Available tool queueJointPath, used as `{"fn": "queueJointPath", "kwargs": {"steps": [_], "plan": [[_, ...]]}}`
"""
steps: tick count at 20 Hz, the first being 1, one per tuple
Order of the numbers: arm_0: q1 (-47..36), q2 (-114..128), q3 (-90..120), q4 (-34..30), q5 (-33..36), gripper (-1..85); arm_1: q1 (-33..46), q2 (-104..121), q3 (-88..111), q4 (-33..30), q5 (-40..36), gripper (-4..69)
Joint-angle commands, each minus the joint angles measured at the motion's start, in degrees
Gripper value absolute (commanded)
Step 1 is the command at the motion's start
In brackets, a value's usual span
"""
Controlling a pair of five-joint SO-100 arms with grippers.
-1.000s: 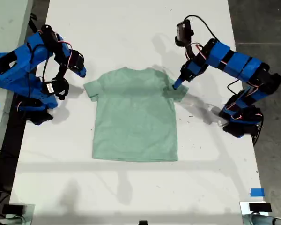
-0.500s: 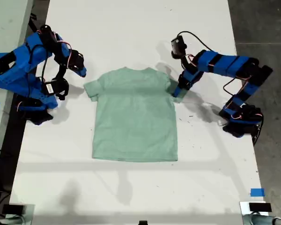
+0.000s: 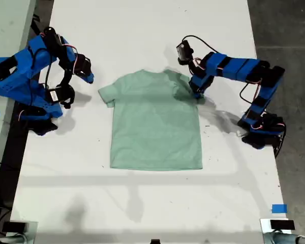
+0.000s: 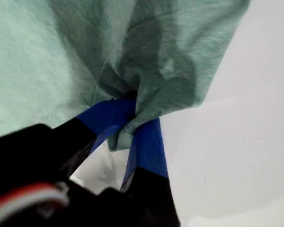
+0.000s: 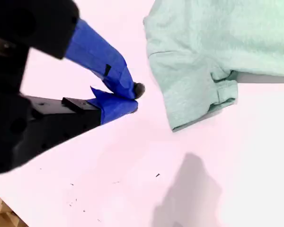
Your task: Fold tshirt
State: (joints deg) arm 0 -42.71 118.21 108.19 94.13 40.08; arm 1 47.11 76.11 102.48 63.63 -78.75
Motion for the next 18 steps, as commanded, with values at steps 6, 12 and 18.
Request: {"fn": "queueJointPath", "kwargs": {"steps": [6, 12, 18], "plan": [[0.3, 1.4, -0.2, -1.1, 0.1, 0.0, -4.2, 12.0, -17.6, 17.8, 4.3, -2.2], [0.2, 0.8, 0.0, -1.5, 0.0, 0.0, -15.1, -5.0, -49.9, 27.3, 11.7, -2.2], [-0.1, 0.5, 0.1, -1.8, 0.1, 0.0, -22.1, -17.1, -58.8, 22.3, 19.1, -2.2]]}}
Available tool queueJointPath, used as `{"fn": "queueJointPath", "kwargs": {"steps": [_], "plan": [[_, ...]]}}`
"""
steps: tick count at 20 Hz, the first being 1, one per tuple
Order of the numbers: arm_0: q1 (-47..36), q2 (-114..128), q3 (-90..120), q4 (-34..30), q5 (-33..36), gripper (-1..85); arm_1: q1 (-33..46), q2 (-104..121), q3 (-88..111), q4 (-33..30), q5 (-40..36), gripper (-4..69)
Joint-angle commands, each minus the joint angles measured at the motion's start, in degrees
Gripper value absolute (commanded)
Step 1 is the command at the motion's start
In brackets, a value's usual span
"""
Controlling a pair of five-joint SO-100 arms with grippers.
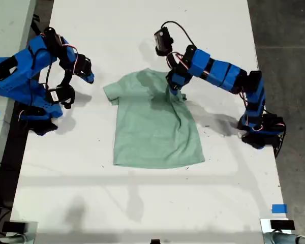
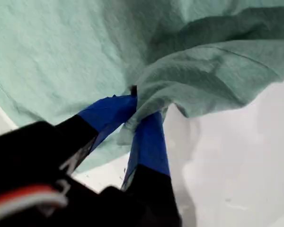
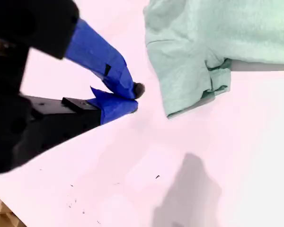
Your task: Fold tshirt
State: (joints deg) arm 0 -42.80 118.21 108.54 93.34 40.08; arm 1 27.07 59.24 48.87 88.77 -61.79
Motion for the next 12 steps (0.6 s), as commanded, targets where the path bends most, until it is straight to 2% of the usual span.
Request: {"fn": "queueJointPath", "kwargs": {"steps": [1, 2, 3, 5, 8, 12], "plan": [[0.0, 0.4, -0.3, -1.2, 0.1, 0.0, -3.0, -1.7, -5.9, -3.3, 3.4, 4.2], [0.0, 0.2, -0.3, -1.4, 0.1, 0.0, -4.0, -2.9, -7.5, -3.4, 4.5, 18.9], [0.0, 0.1, -0.3, -1.4, 0.1, 0.0, -5.2, -3.3, -9.0, -3.3, 5.4, 21.4], [0.1, 0.0, -0.3, -1.7, 0.1, 0.0, -7.0, -2.4, -10.2, -4.0, 7.4, 33.5], [0.1, -0.3, -0.4, -2.1, 0.0, 0.0, -7.8, 0.2, -10.3, -5.1, 8.5, 27.6], [0.6, -0.4, -0.4, -2.4, -0.5, 0.0, -5.7, 5.9, -10.3, -3.4, 7.6, 23.1]]}}
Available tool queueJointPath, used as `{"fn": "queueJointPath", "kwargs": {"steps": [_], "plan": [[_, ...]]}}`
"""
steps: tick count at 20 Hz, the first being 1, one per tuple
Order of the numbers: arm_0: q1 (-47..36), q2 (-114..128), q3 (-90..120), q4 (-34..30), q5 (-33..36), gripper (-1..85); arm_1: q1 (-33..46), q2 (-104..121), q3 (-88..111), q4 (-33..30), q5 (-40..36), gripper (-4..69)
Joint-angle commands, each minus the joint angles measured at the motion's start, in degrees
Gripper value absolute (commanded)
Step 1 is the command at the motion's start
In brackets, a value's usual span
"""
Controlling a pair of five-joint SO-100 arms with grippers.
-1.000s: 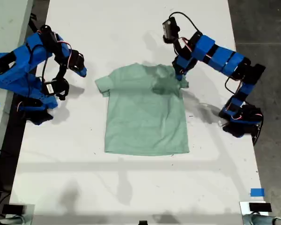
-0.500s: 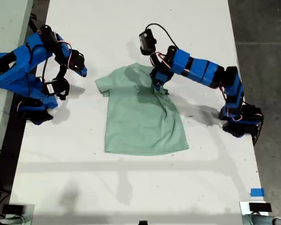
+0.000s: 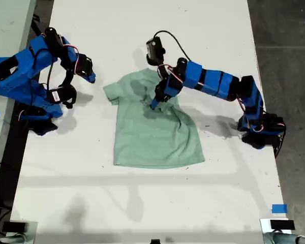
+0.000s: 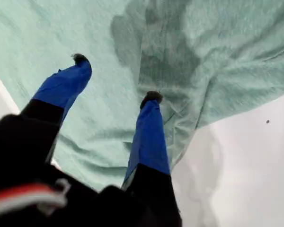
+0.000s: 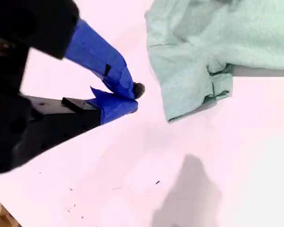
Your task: Fold tshirt
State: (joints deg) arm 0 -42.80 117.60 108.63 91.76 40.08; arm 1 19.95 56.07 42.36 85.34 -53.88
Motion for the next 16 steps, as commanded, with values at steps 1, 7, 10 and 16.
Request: {"fn": "queueJointPath", "kwargs": {"steps": [1, 7, 10, 16], "plan": [[0.7, 0.3, -0.4, -0.8, -0.8, 0.0, 2.3, 10.5, -3.8, 1.3, -0.6, 22.6], [0.4, -2.2, -1.6, -1.9, -1.7, 6.9, 5.7, 14.9, -2.5, 8.3, -3.3, 21.5], [0.0, -5.0, -4.1, -2.3, -1.8, 19.5, 5.5, 15.1, -2.1, 8.6, -3.8, 19.4], [-0.7, -8.9, -9.1, -3.0, 0.2, 35.1, 4.8, 15.9, -0.9, 8.8, -4.1, 17.4]]}}
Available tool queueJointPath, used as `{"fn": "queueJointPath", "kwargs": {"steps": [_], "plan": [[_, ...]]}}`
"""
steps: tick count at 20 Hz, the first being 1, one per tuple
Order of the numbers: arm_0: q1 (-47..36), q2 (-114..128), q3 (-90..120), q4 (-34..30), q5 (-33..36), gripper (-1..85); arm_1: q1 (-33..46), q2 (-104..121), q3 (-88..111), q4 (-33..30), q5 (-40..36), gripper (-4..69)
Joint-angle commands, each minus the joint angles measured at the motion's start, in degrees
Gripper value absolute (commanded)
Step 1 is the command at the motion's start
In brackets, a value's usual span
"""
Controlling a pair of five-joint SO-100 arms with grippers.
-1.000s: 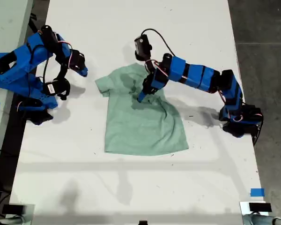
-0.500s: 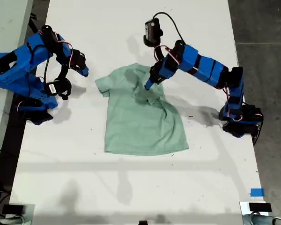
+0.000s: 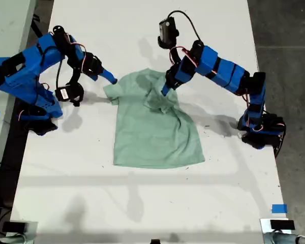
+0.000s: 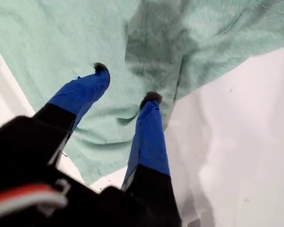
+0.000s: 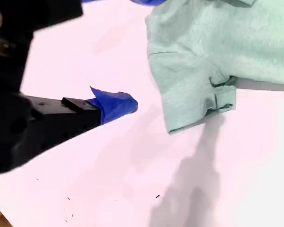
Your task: Fold tshirt
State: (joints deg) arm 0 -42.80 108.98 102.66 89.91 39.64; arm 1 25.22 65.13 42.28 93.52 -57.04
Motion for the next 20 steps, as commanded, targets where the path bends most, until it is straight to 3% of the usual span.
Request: {"fn": "queueJointPath", "kwargs": {"steps": [1, 12, 20], "plan": [[-1.1, -1.0, -2.7, -2.0, 0.8, 35.4, -0.5, 7.3, -0.6, 0.6, -1.0, 17.2], [-10.0, -17.9, 5.8, -18.4, 2.3, 35.2, -1.9, 14.8, 4.2, 1.2, -0.6, 15.2], [-11.7, -29.8, 4.8, -22.5, 3.3, 34.2, -2.4, 19.0, 7.2, 1.2, -0.2, 14.4]]}}
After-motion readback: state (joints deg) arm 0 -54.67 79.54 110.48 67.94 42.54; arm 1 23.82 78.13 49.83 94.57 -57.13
